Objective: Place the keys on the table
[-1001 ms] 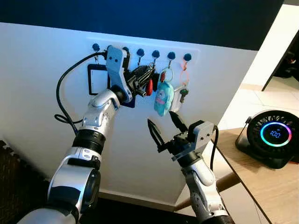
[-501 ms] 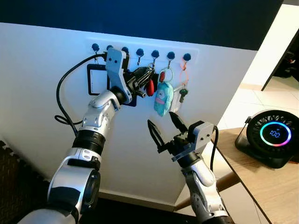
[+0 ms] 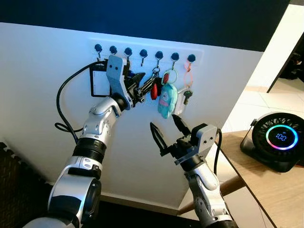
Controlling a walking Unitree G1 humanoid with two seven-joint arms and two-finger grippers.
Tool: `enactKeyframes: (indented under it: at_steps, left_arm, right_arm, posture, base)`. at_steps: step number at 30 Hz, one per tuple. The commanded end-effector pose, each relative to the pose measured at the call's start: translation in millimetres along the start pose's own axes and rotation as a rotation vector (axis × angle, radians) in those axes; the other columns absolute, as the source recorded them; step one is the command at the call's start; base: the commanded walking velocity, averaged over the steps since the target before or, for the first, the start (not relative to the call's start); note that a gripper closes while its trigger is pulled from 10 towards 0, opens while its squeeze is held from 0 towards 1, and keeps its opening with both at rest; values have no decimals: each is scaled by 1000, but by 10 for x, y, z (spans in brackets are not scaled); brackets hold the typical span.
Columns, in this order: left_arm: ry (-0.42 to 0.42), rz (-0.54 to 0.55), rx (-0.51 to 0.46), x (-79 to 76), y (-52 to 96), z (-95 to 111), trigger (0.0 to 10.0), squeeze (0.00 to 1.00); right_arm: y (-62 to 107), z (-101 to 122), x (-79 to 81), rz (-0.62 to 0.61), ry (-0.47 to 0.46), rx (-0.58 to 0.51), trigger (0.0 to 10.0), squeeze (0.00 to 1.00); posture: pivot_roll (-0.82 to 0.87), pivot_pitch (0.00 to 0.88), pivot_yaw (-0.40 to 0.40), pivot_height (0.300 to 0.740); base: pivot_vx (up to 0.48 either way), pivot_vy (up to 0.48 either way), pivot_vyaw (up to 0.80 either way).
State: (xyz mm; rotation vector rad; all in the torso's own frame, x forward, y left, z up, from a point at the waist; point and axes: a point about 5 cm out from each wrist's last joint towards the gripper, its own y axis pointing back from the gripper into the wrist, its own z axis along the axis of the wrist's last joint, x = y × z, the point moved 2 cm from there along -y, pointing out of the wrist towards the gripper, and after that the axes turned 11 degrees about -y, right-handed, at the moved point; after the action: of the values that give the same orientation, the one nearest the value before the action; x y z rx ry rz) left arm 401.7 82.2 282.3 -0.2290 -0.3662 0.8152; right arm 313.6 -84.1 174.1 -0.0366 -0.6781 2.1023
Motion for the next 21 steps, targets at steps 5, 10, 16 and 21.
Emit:
enactKeyframes:
  at_steps: [5, 10, 16, 21]
  left_arm:
    - [3, 1, -2, -6, 41, 1, 10000, 0]
    - [87, -65, -83, -78, 193, 76, 10000, 0]
    - [157, -195, -73, -248, 469, 3, 10000, 0]
    - [173, -239, 37, -353, 818, -205, 10000, 0]
  right_arm:
    - [36, 7, -25, -15, -3, 3, 10000, 0]
    - [87, -49, -45, -22, -2, 28, 10000, 0]
    - [197, -229, -75, -31, 14, 126, 10000, 0]
    - [355, -493, -125, -54, 28, 285, 10000, 0]
  posture:
    - [72, 69, -52, 740]
    - [74, 73, -50, 740]
    - [75, 73, -50, 740]
    - [77, 75, -52, 740]
  base:
    - [0, 0, 0]
    - [0, 0, 0]
    - [0, 0, 0]
    - [0, 0, 0]
